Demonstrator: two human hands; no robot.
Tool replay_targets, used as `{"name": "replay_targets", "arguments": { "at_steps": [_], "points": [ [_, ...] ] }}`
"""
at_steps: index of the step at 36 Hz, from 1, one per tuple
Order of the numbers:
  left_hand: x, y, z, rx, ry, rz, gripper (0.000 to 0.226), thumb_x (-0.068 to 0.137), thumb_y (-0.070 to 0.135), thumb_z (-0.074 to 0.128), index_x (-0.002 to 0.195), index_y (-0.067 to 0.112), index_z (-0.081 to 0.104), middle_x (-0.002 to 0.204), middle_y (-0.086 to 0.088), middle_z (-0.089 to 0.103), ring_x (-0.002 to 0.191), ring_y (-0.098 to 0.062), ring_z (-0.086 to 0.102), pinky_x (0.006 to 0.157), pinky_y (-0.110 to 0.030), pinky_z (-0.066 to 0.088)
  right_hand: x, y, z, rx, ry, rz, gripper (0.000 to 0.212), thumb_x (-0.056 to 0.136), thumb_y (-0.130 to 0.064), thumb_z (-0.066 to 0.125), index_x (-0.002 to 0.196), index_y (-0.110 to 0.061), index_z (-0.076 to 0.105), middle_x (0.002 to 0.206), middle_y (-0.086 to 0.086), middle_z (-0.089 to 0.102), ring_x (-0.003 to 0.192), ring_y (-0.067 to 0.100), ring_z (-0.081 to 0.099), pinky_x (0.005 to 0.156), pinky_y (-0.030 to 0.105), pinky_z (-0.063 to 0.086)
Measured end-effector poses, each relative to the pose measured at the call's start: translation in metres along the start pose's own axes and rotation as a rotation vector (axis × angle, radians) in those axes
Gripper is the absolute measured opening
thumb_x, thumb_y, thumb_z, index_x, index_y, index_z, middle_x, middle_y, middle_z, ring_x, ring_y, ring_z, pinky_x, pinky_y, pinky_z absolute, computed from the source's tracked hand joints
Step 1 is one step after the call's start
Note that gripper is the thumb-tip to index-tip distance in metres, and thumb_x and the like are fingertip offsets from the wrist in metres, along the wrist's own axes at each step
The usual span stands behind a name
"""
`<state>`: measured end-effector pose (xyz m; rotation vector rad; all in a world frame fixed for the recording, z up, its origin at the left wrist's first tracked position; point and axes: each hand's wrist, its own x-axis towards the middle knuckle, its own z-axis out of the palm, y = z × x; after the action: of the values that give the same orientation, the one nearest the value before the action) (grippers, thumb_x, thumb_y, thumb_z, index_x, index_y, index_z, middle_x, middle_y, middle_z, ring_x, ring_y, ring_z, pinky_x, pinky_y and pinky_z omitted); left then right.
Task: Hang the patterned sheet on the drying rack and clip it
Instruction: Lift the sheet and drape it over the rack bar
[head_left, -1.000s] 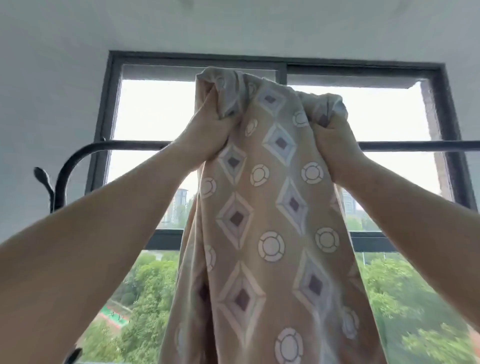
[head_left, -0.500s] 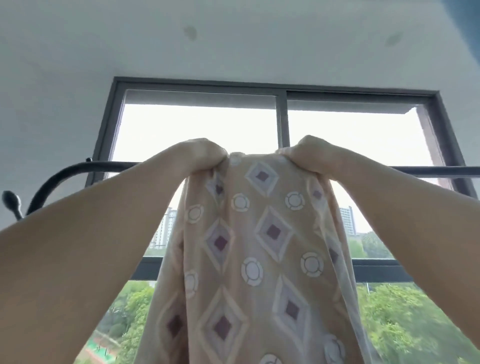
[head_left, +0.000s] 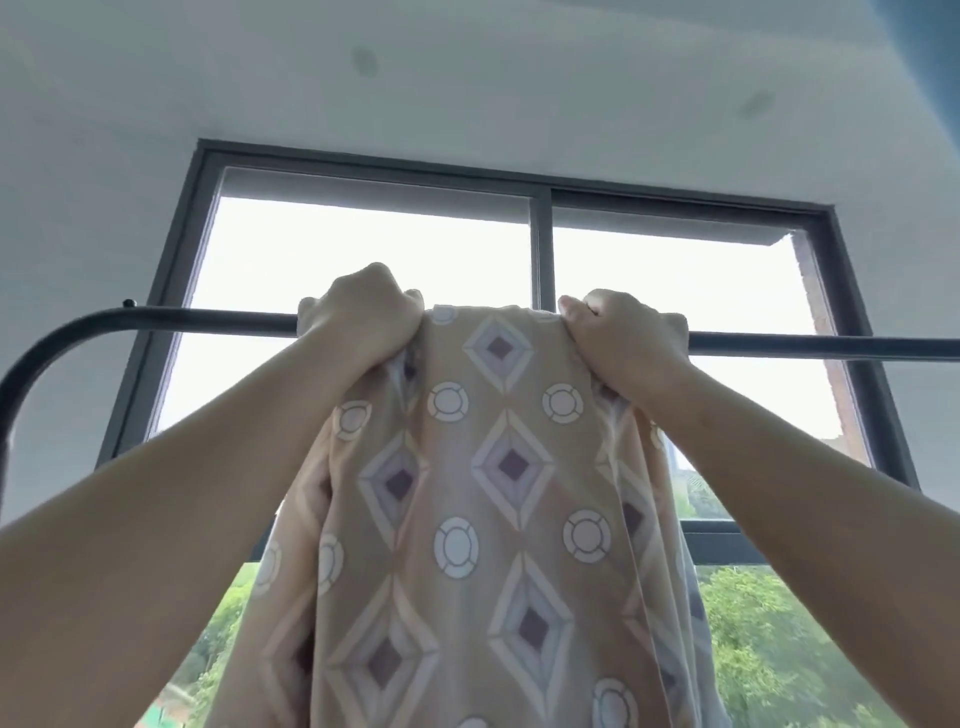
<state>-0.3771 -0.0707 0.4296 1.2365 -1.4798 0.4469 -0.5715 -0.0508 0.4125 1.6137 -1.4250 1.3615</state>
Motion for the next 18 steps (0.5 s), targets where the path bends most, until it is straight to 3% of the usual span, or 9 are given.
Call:
{"name": "replay_targets", "arguments": {
  "at_steps": [3,5,9,12,16,18],
  "points": [
    [-0.001,-0.001,-0.007,-0.090,-0.025,0.004,0.022,0.092,0.028,0.048,0.082,0.010,0.055,0.086,-0.008,0.059,0.095,-0.030,0.054,0.089,-0.037,0.042,0.003,0.006,-0.002,0.154,0.005,0.050,0.046,0.096,-0.037,0.039,0.055,-0.019,0.045,0.048,-0.001,0.050,0.067,0.021,0.055,0.099,0.042,0.036],
    [0.001,-0.002,-0.010,-0.120,-0.035,0.003,0.022,0.090,0.026,0.051,0.075,0.011,0.054,0.086,-0.010,0.060,0.096,-0.031,0.056,0.085,-0.036,0.044,0.006,0.008,-0.006,0.211,-0.001,0.081,0.041,0.095,-0.032,0.046,0.061,-0.013,0.060,0.056,0.002,0.058,0.073,0.021,0.058,0.102,0.044,0.035],
    [0.003,0.000,-0.008,-0.108,-0.020,-0.015,0.016,0.091,0.024,0.051,0.090,0.008,0.055,0.104,-0.016,0.062,0.100,-0.034,0.056,0.086,-0.038,0.045,0.009,0.016,-0.016,0.104,0.031,0.116,0.031,0.095,-0.028,0.048,0.075,-0.015,0.068,0.066,-0.008,0.059,0.088,0.019,0.054,0.103,0.042,0.025],
    [0.002,0.002,-0.005,-0.105,-0.006,-0.006,0.017,0.093,0.024,0.049,0.091,0.008,0.054,0.105,-0.016,0.061,0.102,-0.035,0.054,0.090,-0.040,0.043,0.011,0.032,-0.020,0.071,0.056,0.169,0.033,0.095,-0.030,0.047,0.081,-0.011,0.071,0.082,0.002,0.068,0.089,0.022,0.053,0.101,0.042,0.024],
    [0.004,-0.001,-0.001,-0.117,0.015,-0.027,0.016,0.093,0.023,0.048,0.089,0.008,0.052,0.104,-0.016,0.061,0.103,-0.034,0.053,0.093,-0.040,0.041,0.013,0.058,-0.030,0.106,0.111,0.287,0.037,0.091,-0.028,0.050,0.059,-0.013,0.061,0.075,0.005,0.065,0.096,0.029,0.057,0.099,0.043,0.032],
    [0.005,-0.002,-0.001,-0.120,0.026,-0.061,0.017,0.093,0.023,0.047,0.094,0.007,0.054,0.107,-0.017,0.061,0.105,-0.035,0.053,0.095,-0.040,0.040,0.009,0.065,-0.037,0.075,0.141,0.322,0.035,0.091,-0.027,0.048,0.060,-0.015,0.058,0.072,0.004,0.061,0.101,0.033,0.056,0.098,0.042,0.032]
  ]
}}
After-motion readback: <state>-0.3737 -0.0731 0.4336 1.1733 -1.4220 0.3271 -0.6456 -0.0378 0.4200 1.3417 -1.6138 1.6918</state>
